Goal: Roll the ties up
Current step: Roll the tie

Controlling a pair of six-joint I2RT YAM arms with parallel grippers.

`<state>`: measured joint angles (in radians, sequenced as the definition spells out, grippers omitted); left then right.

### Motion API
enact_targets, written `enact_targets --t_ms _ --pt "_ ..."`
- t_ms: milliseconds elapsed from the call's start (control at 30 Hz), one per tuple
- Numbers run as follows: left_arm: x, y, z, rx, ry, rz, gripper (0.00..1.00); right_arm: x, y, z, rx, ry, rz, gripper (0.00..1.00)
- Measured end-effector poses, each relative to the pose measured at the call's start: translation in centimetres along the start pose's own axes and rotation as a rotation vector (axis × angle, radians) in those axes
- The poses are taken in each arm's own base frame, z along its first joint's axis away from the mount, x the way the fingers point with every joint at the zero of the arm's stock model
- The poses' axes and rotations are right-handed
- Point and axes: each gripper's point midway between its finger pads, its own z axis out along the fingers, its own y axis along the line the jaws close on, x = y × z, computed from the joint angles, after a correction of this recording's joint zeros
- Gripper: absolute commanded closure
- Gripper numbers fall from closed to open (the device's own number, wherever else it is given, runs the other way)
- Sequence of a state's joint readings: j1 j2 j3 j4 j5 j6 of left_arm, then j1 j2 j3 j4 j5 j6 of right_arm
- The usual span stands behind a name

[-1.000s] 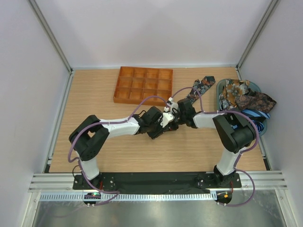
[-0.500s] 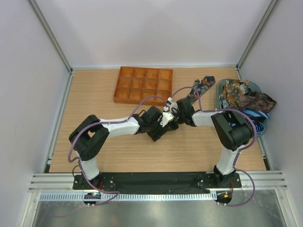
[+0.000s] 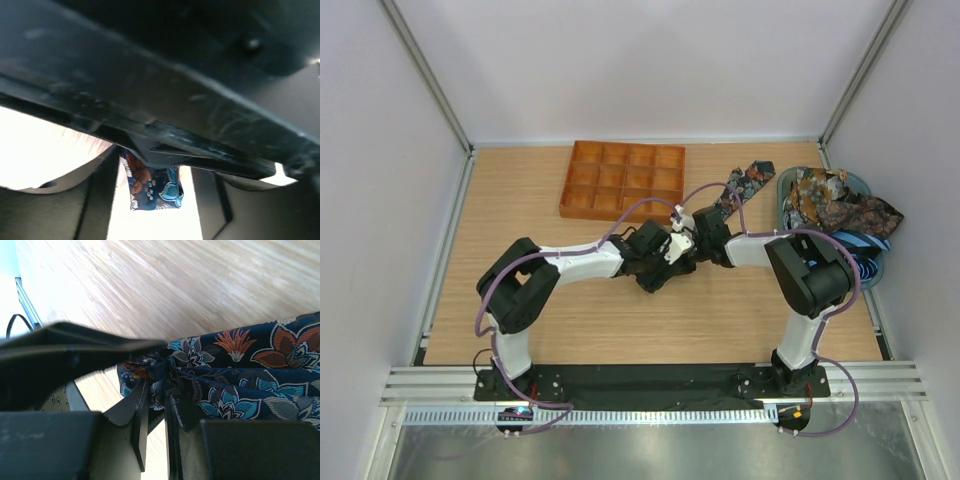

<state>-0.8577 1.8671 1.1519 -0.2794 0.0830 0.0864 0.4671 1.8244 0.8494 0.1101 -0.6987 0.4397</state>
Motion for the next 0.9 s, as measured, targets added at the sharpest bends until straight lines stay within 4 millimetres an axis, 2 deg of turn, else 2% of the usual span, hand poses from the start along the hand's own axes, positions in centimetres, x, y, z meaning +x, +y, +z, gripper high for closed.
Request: enact_targets --t_ms 133,200,233,500,667,800,900 --pt "0.0 0.0 0.1 -0.003 0.004 0.011 0.65 -0.3 -0.1 0.0 0.003 -0.011 -0.004 0.81" --pt "0.0 0.1 0.1 -0.002 0.004 0.010 0.67 -0.4 -0.2 0.0 0.005 -0.017 -0.004 0.78" --pt "0.0 0.1 0.1 -0.003 0.004 0.009 0.70 -0.5 -0.2 0.0 0.005 -0.017 -0.003 0.73" --pt "0.0 0.1 0.1 -0.004 0.005 0.003 0.76 -0.8 -0.4 -0.2 0.017 -0.032 -0.004 0.59" --pt "0.0 0.1 0.1 -0.001 0.003 -0.001 0.78 -1.5 -0.6 -0.8 0.054 -0.066 0.009 0.58" --pt "-0.1 0.1 0.1 -0.003 -0.003 0.001 0.78 -2.0 -1.0 -2.0 0.060 -0.109 0.082 0.57" --pt "-0.1 0.1 0.1 -0.002 -0.004 -0.006 0.78 -3.3 -1.1 -3.3 0.059 -0.174 0.121 0.57"
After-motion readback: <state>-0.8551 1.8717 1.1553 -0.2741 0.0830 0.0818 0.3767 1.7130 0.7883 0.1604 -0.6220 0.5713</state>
